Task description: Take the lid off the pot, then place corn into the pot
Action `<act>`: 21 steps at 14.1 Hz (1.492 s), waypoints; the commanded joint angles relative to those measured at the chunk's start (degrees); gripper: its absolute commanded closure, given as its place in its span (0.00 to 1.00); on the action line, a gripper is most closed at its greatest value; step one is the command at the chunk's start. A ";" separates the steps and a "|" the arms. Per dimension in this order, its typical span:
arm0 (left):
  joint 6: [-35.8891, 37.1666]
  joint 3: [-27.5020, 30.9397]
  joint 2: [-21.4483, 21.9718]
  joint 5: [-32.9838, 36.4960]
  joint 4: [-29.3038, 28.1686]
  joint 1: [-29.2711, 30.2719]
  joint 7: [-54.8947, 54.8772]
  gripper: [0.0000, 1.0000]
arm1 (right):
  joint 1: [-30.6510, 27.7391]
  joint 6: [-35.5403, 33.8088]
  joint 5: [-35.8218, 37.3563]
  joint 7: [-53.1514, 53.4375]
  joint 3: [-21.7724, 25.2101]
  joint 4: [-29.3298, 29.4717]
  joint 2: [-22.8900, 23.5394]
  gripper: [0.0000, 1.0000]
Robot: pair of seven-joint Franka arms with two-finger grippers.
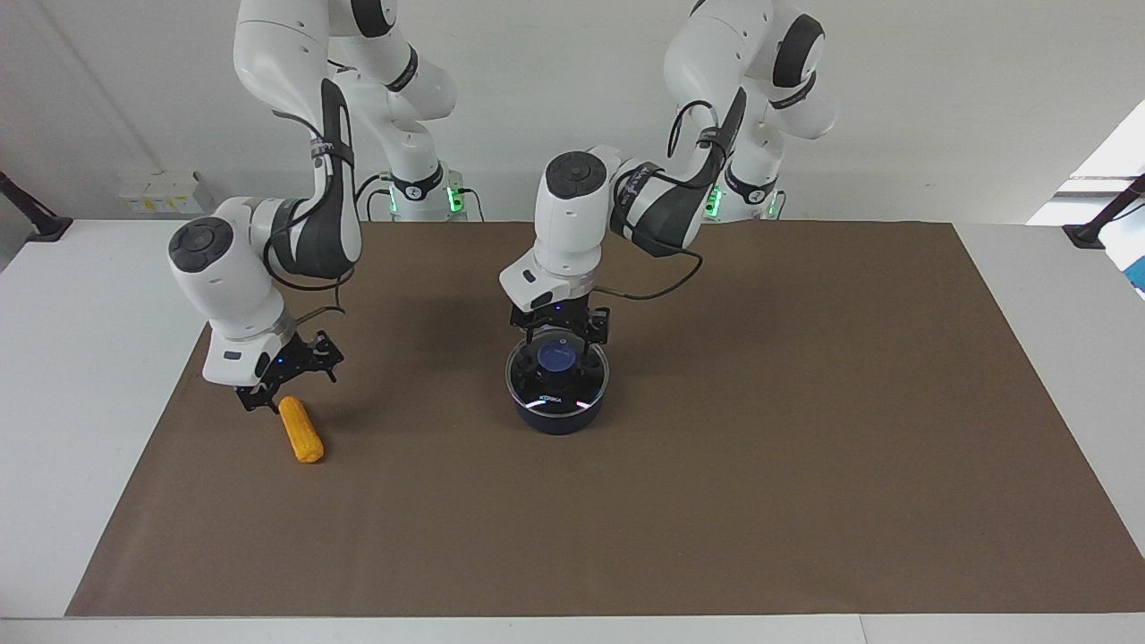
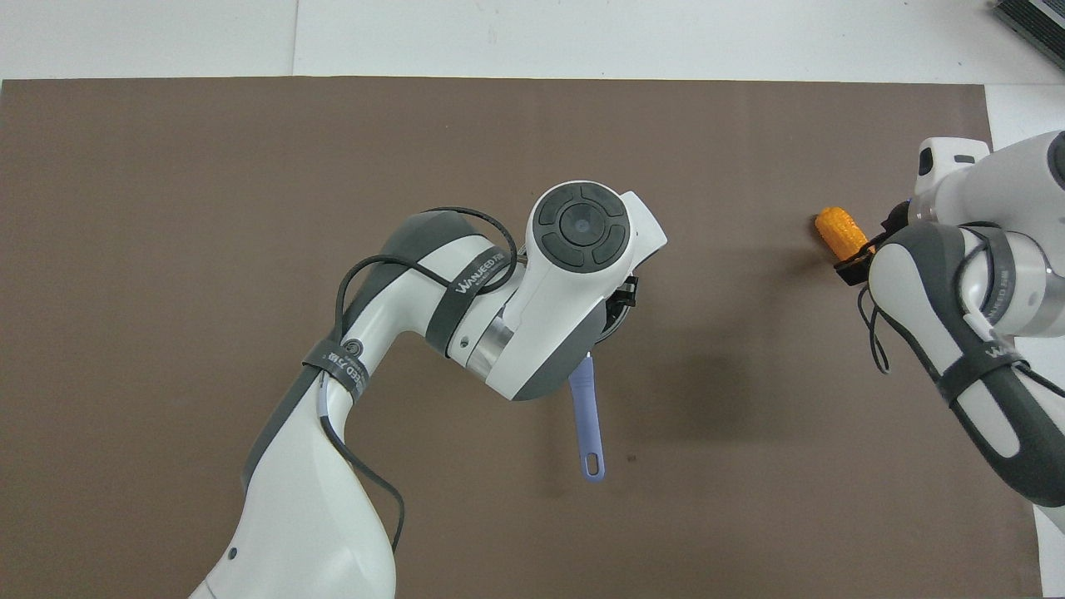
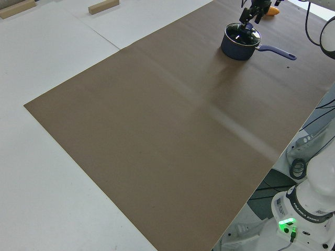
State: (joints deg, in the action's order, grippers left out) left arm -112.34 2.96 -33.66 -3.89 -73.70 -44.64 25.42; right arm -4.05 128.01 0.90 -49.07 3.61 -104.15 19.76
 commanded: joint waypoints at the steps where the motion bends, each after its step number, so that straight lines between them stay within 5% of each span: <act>1: 0.98 0.91 -1.68 1.16 2.78 -0.80 0.86 0.00 | -1.30 5.56 0.33 -3.93 -0.45 0.35 3.17 0.00; 7: -0.51 0.82 -1.76 3.62 1.99 -0.98 0.51 0.00 | -1.04 8.13 0.15 -1.47 -0.45 -0.26 5.64 0.00; 8: -1.03 0.82 -1.68 3.80 1.90 -0.89 0.51 0.21 | -1.30 8.22 0.15 -1.47 -0.45 -0.53 5.82 0.00; 10: -1.65 0.82 -1.59 3.80 1.81 -0.97 0.51 0.95 | -1.48 9.26 0.15 -1.29 -0.45 -0.44 6.96 0.00; 14: -1.74 0.91 -1.68 3.71 1.98 -1.15 0.77 1.00 | -0.78 10.24 0.15 2.92 -0.53 0.44 7.23 0.00; 15: -1.65 0.91 -1.42 3.62 1.98 -1.15 0.77 1.00 | -0.78 10.15 0.15 3.01 -0.54 0.44 7.23 0.14; 17: -0.60 0.91 -0.28 3.27 2.16 -1.15 0.77 1.00 | -0.87 10.24 0.15 3.01 -0.54 0.44 7.31 0.79; 18: -0.08 0.82 1.04 3.10 2.07 -1.06 0.77 1.00 | -0.87 10.15 0.15 3.01 -0.45 0.44 7.31 1.00; 21: 2.47 0.82 3.33 3.09 2.07 -0.80 0.60 1.00 | -0.69 7.44 0.33 3.01 -0.45 2.01 7.31 1.00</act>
State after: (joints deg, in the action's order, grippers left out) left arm -112.49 2.91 -32.77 -1.33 -71.82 -44.78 25.41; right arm -4.71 137.14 0.89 -47.35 3.41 -103.80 26.60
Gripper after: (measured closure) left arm 0.339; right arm 0.648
